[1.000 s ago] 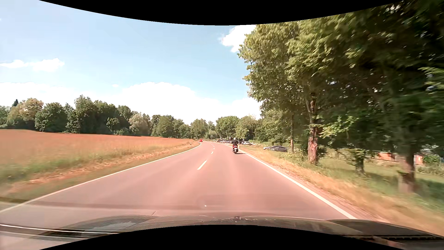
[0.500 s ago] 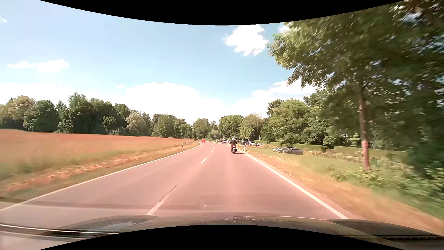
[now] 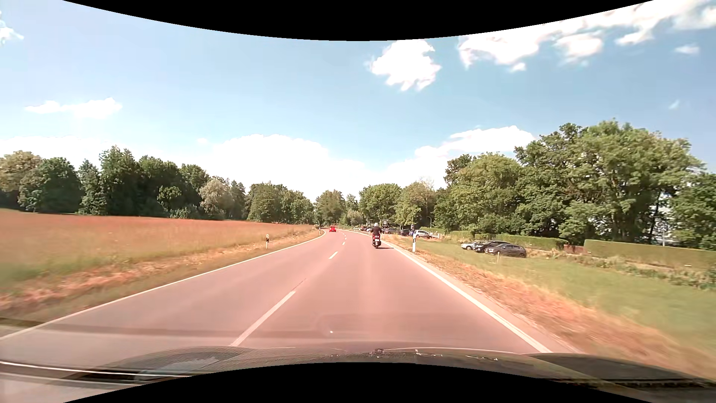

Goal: Follow the waypoints while adhering to traffic rules and regulations

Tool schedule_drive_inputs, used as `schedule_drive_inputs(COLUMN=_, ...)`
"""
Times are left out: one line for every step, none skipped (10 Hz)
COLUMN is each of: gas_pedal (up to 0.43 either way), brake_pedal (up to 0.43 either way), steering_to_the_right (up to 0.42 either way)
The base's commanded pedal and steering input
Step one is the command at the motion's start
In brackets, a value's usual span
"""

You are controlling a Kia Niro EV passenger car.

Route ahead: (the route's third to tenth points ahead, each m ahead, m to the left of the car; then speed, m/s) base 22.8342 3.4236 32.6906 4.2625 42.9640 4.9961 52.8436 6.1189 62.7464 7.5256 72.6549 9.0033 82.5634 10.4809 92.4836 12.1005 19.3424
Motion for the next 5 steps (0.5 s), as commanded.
schedule_drive_inputs(gas_pedal=0.268, brake_pedal=0.006, steering_to_the_right=-0.013)
schedule_drive_inputs(gas_pedal=0.268, brake_pedal=0.006, steering_to_the_right=-0.013)
schedule_drive_inputs(gas_pedal=0.268, brake_pedal=0.006, steering_to_the_right=-0.013)
schedule_drive_inputs(gas_pedal=0.268, brake_pedal=0.006, steering_to_the_right=-0.013)
schedule_drive_inputs(gas_pedal=0.268, brake_pedal=0.006, steering_to_the_right=-0.012)
